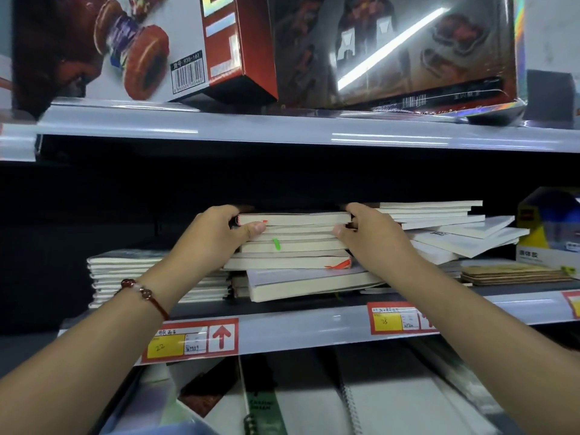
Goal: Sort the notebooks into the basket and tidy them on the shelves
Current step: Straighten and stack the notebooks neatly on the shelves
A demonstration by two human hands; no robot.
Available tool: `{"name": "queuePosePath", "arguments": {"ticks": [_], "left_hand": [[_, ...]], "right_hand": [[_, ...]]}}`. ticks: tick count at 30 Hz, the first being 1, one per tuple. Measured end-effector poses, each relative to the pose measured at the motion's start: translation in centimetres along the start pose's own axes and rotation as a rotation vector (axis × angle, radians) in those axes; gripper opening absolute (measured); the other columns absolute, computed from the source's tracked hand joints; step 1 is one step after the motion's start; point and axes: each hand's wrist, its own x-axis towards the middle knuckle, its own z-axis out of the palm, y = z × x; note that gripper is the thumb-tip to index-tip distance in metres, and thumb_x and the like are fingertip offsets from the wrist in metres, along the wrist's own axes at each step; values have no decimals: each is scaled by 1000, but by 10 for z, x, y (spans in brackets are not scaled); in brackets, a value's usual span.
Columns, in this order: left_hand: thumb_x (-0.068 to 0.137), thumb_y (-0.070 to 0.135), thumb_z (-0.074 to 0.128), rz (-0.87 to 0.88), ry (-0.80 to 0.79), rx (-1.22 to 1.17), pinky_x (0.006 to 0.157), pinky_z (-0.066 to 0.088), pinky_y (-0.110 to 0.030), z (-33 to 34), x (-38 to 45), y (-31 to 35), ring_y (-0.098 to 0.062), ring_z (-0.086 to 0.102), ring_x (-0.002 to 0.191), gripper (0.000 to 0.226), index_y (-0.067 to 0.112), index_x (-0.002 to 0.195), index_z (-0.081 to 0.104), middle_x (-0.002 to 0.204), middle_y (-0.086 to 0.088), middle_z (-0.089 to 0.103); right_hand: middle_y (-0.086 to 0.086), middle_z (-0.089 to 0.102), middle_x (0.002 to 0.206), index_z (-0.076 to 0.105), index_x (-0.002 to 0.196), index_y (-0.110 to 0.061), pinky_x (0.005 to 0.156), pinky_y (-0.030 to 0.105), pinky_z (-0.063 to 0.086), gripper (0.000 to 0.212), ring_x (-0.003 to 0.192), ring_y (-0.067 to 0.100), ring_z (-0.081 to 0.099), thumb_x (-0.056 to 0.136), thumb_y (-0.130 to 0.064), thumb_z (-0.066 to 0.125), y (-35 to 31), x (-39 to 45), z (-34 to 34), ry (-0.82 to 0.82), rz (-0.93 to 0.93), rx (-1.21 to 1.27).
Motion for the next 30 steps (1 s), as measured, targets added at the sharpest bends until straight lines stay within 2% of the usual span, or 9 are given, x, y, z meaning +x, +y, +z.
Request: {"name": "queuePosePath", "arguments": {"ticks": [3, 5, 8, 12, 17, 21, 24, 27, 30], "left_hand": [[87, 52, 67, 14, -56, -31, 49, 36, -15, -1, -2, -3, -3, 54, 64, 29, 26, 97, 58, 76, 11, 59], [81, 53, 74, 23, -130, -52, 64, 43, -15, -3, -3, -6, 2, 60, 84, 46, 31, 118, 58, 96, 18, 64], [78, 50, 78, 26, -148, -6, 66, 44, -15, -5, -3, -10, 4, 59, 87, 47, 34, 116, 55, 97, 23, 62], [83, 43, 76, 43, -120, 45, 63, 43, -15, -8, 0, -13, 4, 57, 83, 36, 35, 110, 54, 92, 24, 59], [84, 48, 72, 55, -93, 20, 73, 49, -20, -10, -9, -19, 2, 61, 93, 51, 34, 129, 53, 104, 25, 62], [80, 63, 66, 71, -151, 4, 97, 51, -35, -15, -33, -18, -4, 56, 111, 82, 46, 149, 25, 122, 26, 51], [72, 70, 68, 108, -40, 170, 83, 49, -34, -12, -47, -14, -6, 54, 100, 98, 50, 150, 12, 112, 28, 50], [71, 64, 74, 137, 28, 193, 69, 50, -32, -7, -45, -11, -6, 57, 85, 96, 47, 146, 19, 96, 19, 56], [68, 62, 77, 132, 18, 171, 67, 55, -37, -6, -40, -9, -6, 59, 76, 86, 46, 138, 30, 86, 13, 59]], "right_hand": [[0, 64, 127, 42, 148, -24, 65, 20, 37, 51, 79, 8, 49, 100, -32, 56, 1, -2, -2, 7, -7, 33], [-1, 61, 132, 41, 149, -26, 62, 14, 36, 50, 79, 6, 50, 101, -27, 56, 2, -4, -5, -13, 5, 85], [-4, 58, 138, 40, 150, -28, 64, 13, 40, 51, 82, 3, 56, 101, -17, 53, 5, -5, -10, -71, 49, 214], [-7, 57, 139, 41, 148, -28, 73, 22, 45, 54, 106, 13, 60, 98, -9, 50, 6, -9, -18, -98, 100, 298], [-12, 57, 127, 45, 146, -29, 76, 16, 40, 51, 103, 4, 54, 97, -34, 59, 3, -26, -26, -211, 101, 300], [-9, 51, 139, 44, 143, -37, 94, 29, 40, 60, 115, 10, 52, 88, -52, 65, 9, -43, -36, -299, 121, 243], [-13, 49, 142, 44, 143, -38, 93, 27, 37, 68, 112, 3, 47, 83, -59, 67, 16, -56, -36, -347, 145, 191], [-18, 49, 143, 49, 141, -36, 90, 22, 38, 70, 112, -1, 45, 79, -59, 71, 22, -62, -28, -238, 137, 166], [-19, 57, 125, 58, 126, -38, 78, 17, 40, 53, 107, 0, 50, 78, -58, 73, 25, -70, -18, -108, 143, 166]]}}
